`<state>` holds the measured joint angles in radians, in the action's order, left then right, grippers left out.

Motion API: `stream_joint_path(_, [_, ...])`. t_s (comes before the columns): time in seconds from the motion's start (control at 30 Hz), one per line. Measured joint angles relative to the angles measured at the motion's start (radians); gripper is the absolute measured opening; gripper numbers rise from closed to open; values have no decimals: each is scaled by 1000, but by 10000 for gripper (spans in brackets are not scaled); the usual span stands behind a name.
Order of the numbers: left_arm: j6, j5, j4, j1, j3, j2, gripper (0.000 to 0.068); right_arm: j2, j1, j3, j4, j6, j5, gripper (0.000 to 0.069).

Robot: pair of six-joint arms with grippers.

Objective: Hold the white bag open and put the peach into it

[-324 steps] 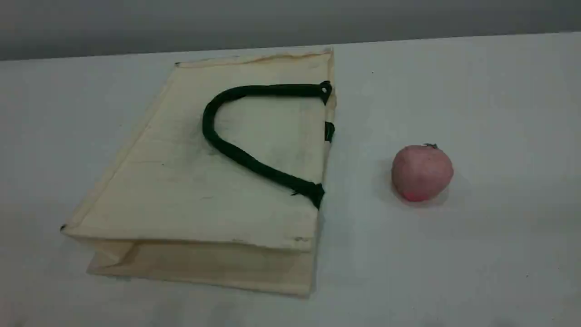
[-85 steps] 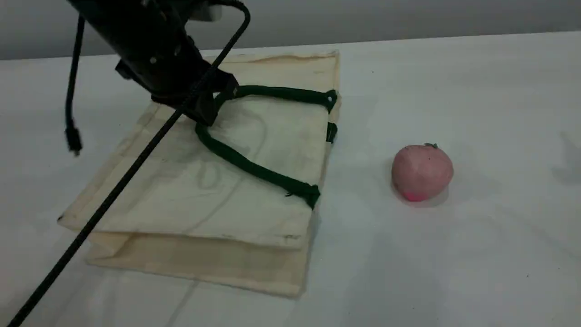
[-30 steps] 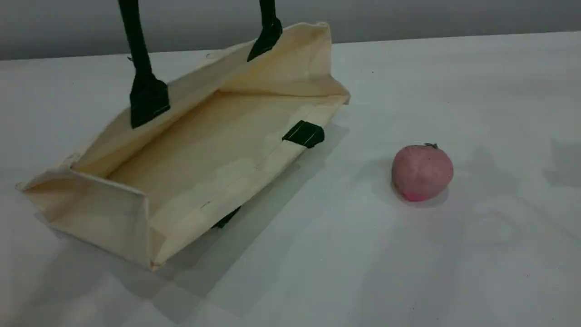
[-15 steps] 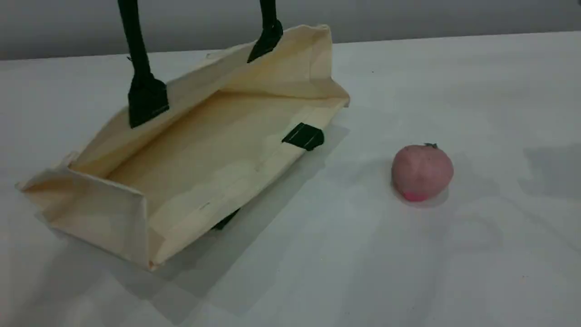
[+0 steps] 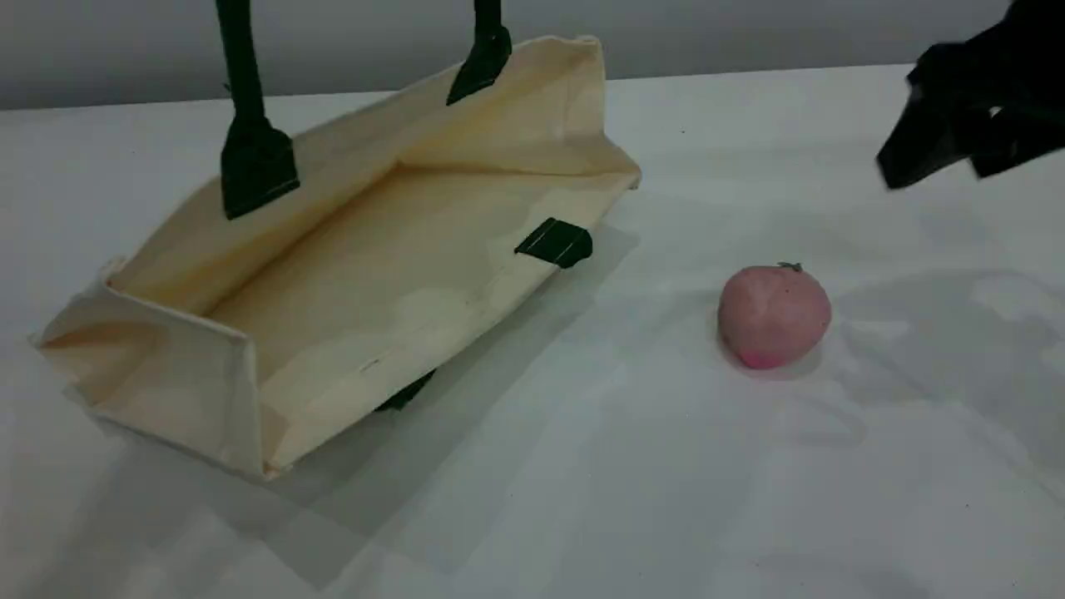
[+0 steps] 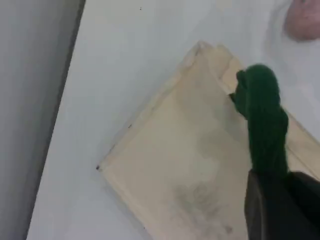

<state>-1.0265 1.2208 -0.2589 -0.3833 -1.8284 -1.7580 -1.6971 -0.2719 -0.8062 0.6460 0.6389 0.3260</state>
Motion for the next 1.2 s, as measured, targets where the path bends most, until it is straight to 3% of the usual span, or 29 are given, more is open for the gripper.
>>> stream_joint_path(0.37, [-36,3,20,-42,-26,0,88,-59,-126,0,6,0,1,493])
stream_joint_path(0.87, [-36,0,27,-58,-30,1,88,-151,-128,0,48,2,6,493])
stream_joint_path(1.2, [-36,0,27,-58,-30,1,88,-191,-128,-1,174,129,-31,497])
